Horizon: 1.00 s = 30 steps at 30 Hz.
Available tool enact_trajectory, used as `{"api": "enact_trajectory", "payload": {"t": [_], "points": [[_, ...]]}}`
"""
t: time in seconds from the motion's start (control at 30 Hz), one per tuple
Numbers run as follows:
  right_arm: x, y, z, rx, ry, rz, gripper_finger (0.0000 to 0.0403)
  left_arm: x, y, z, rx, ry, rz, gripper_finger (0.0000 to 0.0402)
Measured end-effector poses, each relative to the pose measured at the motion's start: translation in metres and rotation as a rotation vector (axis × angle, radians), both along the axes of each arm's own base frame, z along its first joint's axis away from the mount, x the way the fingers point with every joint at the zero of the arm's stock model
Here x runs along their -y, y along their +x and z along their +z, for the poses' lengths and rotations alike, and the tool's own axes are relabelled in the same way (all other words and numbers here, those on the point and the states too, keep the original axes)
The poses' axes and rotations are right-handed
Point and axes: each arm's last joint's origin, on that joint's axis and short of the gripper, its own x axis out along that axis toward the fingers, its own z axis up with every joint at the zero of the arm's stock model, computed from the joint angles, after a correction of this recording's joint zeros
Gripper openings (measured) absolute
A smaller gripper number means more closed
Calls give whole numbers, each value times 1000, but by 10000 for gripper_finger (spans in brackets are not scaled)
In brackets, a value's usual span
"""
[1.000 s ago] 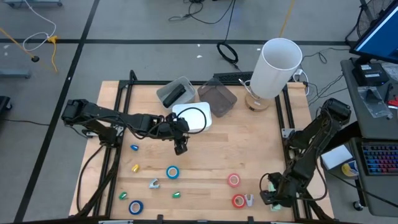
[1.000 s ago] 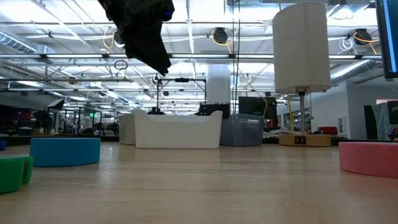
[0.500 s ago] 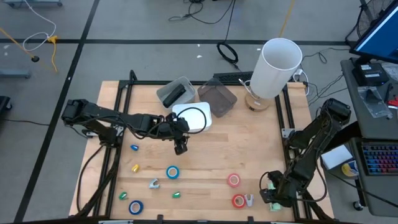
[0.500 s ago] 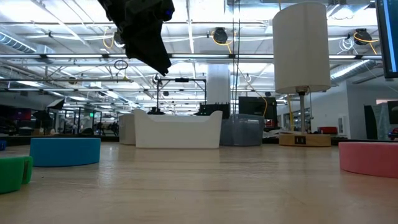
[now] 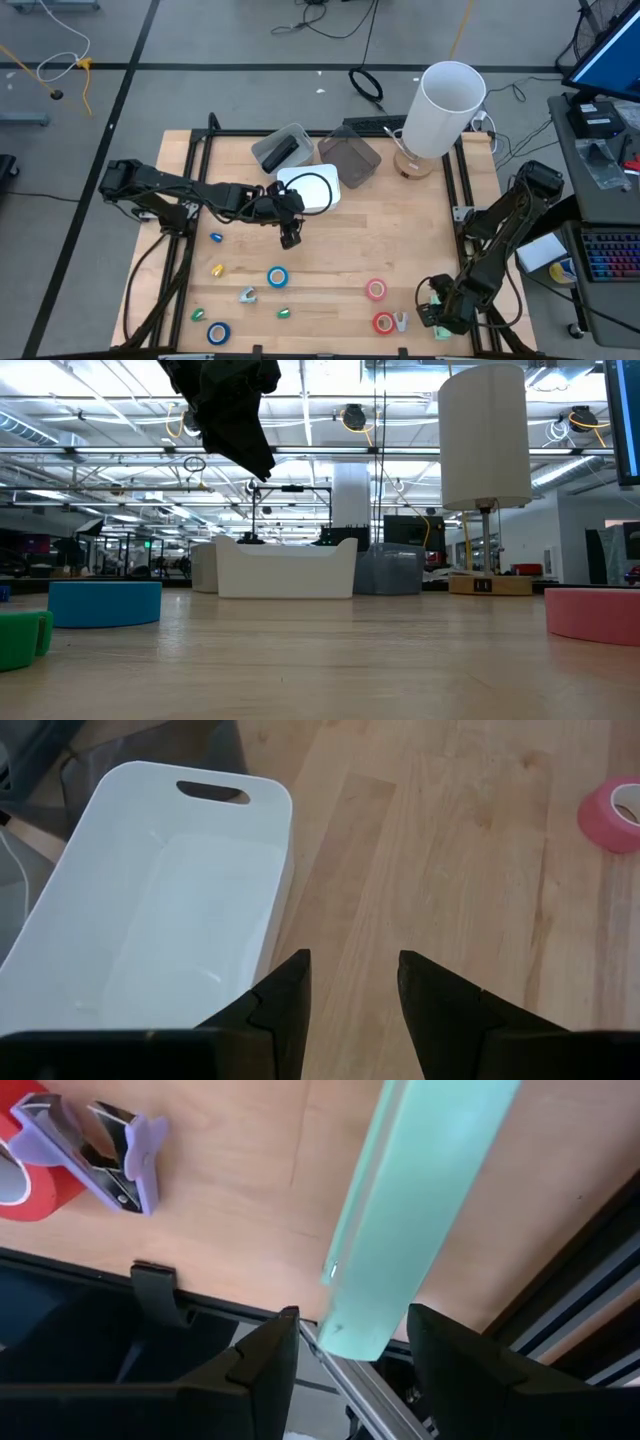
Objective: Pick and place Stapler, Stapler remover, tape
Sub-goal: Put the large light blue stapler into the gray bin
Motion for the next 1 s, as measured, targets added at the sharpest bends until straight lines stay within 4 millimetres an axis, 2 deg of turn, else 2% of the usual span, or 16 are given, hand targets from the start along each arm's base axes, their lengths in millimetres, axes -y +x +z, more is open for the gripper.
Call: {"api": "enact_trajectory", "payload": {"t": [0.2, 0.63, 1.0], "points": [[2, -1, -2, -10, -22, 0, 180, -3, 0, 0, -4, 10, -3, 150], [11, -3, -25, -7, -1, -4, 180, -12, 1, 0, -9, 8, 15, 150], [12, -4, -27, -9, -11, -1, 180, -19, 1, 0, -14, 19, 24, 150]]}}
